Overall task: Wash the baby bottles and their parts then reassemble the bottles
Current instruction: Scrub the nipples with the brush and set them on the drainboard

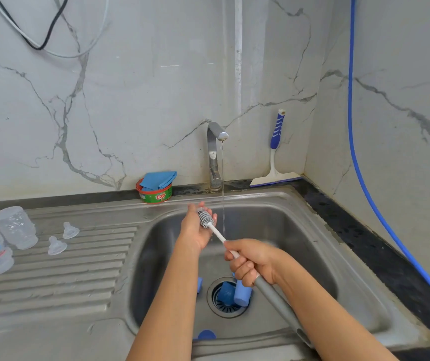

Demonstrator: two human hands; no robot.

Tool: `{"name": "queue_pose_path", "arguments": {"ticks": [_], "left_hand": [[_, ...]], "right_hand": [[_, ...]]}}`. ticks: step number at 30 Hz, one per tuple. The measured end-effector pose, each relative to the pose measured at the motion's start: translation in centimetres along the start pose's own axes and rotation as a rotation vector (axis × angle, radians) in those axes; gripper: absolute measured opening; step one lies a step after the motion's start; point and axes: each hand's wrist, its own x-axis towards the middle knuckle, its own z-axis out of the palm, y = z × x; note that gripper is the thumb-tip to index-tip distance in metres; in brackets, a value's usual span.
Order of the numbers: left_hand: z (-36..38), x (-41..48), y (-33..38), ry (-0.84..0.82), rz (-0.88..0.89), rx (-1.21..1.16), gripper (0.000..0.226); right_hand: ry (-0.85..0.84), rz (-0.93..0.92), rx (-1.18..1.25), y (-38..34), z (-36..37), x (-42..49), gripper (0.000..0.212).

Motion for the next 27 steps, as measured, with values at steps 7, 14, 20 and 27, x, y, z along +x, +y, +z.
{"name": "queue_pose_path", "arguments": {"ticks": [7, 14, 20, 27], "left_hand": [[-3.0, 0.0, 0.6, 0.201, 0.011, 0.207, 0.009], [-2.7, -1.3, -0.2, 0.057, -0.012, 0.043, 0.021], [-2.4, -1.5, 0.0, -0.049, -0.031, -0.07, 0.018], [-2.1, -0.8, 0.2, -0.049, -0.027, 0.082, 0.037]], "right_hand": [[0.743, -0.37, -1.228, 1.2, 2.4, 0.2, 0.029], [0.557, -0.341, -1.053, 0.8, 3.1, -0.7, 0.033], [0.182, -0.095, -0.229, 0.3, 2.3, -0.5, 0.028], [0.27, -0.126, -0.315, 0.0, 1.9, -0.3, 0.03]]}}
